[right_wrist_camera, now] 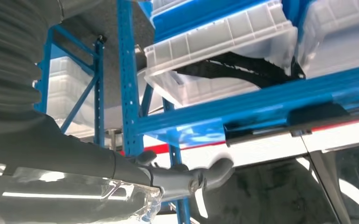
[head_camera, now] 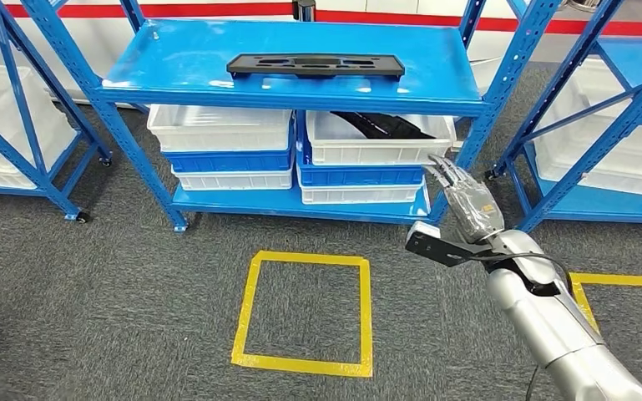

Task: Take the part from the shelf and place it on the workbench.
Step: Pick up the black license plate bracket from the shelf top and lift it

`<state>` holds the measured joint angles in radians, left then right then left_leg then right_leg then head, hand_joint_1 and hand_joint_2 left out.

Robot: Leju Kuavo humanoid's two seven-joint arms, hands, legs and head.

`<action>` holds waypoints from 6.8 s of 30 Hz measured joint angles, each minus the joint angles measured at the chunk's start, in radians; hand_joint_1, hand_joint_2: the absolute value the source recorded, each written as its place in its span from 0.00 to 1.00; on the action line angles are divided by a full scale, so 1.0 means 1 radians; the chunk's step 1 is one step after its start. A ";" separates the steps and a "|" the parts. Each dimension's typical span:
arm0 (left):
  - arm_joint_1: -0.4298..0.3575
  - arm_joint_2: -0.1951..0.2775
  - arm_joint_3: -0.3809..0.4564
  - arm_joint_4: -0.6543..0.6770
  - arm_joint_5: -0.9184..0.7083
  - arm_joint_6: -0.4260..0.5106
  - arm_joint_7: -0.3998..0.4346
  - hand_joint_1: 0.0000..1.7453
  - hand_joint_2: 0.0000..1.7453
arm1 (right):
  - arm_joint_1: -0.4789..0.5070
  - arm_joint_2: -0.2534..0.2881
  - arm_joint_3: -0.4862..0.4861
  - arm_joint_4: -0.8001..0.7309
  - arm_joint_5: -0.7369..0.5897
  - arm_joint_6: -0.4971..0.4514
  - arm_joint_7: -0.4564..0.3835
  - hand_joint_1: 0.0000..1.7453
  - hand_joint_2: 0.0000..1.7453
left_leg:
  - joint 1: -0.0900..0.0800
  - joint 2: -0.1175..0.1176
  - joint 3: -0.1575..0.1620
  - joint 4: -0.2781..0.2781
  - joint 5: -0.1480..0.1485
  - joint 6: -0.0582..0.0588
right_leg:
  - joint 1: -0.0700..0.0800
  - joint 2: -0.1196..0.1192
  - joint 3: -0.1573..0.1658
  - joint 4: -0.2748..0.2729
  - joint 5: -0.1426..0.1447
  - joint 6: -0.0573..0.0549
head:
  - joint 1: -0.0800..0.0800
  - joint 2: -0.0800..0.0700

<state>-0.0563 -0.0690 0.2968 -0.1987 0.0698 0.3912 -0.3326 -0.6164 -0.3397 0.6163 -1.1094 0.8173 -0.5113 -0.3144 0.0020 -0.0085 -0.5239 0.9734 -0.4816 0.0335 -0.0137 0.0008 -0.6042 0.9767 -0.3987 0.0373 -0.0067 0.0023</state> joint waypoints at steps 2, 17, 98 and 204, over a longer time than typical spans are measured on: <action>-0.001 0.001 0.000 0.000 -0.002 -0.001 0.000 0.00 0.00 | -0.002 0.013 0.004 0.002 0.011 0.000 0.000 0.00 1.00 | 0.003 0.002 0.001 0.005 -0.010 -0.011 | -0.006 0.003 0.003 -0.002 -0.005 -0.017 | -0.001 0.000; 0.000 0.001 0.001 0.000 -0.002 0.006 0.008 0.00 0.00 | -0.022 0.058 0.011 0.023 0.011 0.010 0.001 0.00 1.00 | 0.004 0.006 -0.084 0.010 0.074 0.002 | 0.004 0.008 0.080 -0.013 -0.077 -0.016 | -0.014 0.000; -0.019 -0.012 0.009 0.000 -0.042 0.017 0.028 0.00 0.00 | -0.150 0.476 0.258 0.313 0.182 -0.089 0.060 0.00 1.00 | 0.013 0.002 -0.100 0.160 -0.063 -0.038 | -0.003 0.005 0.034 -0.022 -0.020 -0.061 | -0.011 0.000; -0.050 -0.018 0.010 0.000 -0.102 0.092 -0.159 0.00 0.00 | -0.307 0.560 0.083 0.665 0.218 -0.104 0.155 0.59 1.00 | 0.010 0.003 -0.074 0.004 0.072 -0.039 | 0.023 0.009 0.045 -0.010 -0.044 -0.047 | -0.007 0.000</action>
<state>-0.1059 -0.0873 0.3073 -0.1987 -0.0324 0.4831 -0.4920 -0.9237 0.2198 0.6990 -0.4441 1.0353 -0.6148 -0.1598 0.0116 -0.0053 -0.5980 0.9774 -0.4096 -0.0053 0.0090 0.0094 -0.5592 0.9667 -0.4430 -0.0098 -0.0133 0.0024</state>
